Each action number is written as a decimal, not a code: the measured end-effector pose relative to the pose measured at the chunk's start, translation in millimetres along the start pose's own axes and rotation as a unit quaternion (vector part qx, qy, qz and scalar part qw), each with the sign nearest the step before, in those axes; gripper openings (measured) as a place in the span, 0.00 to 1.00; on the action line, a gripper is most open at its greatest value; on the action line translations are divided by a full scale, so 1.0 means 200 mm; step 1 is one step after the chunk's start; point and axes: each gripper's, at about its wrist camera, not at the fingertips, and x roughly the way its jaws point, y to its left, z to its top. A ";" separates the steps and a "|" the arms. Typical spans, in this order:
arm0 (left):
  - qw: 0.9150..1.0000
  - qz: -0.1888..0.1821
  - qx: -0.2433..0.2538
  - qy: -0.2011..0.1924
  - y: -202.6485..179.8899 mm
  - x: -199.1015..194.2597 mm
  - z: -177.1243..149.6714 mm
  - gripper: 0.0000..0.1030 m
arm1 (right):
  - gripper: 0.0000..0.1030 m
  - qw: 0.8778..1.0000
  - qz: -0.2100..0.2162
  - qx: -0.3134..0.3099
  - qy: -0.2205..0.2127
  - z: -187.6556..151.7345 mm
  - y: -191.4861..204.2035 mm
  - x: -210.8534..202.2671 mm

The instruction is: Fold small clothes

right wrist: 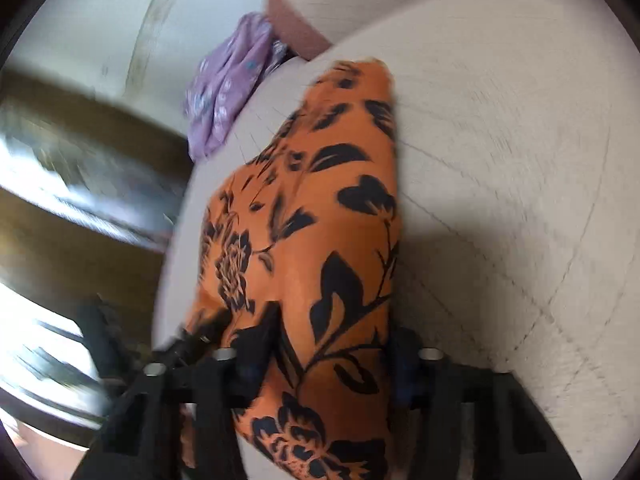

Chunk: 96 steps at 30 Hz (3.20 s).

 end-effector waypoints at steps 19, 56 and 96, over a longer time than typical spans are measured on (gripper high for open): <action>1.000 -0.021 0.004 -0.020 0.15 -0.07 -0.08 0.78 | 0.38 1.000 0.004 0.021 0.017 0.25 -0.04 0.10; 1.000 -0.028 -0.009 -0.006 0.18 -0.09 -0.06 0.81 | 0.74 0.999 0.034 -0.011 -0.001 0.17 0.21 0.07; 0.991 0.088 0.091 -0.039 0.12 -0.41 0.22 0.74 | 0.88 0.998 0.032 -0.036 -0.027 0.05 0.25 -0.02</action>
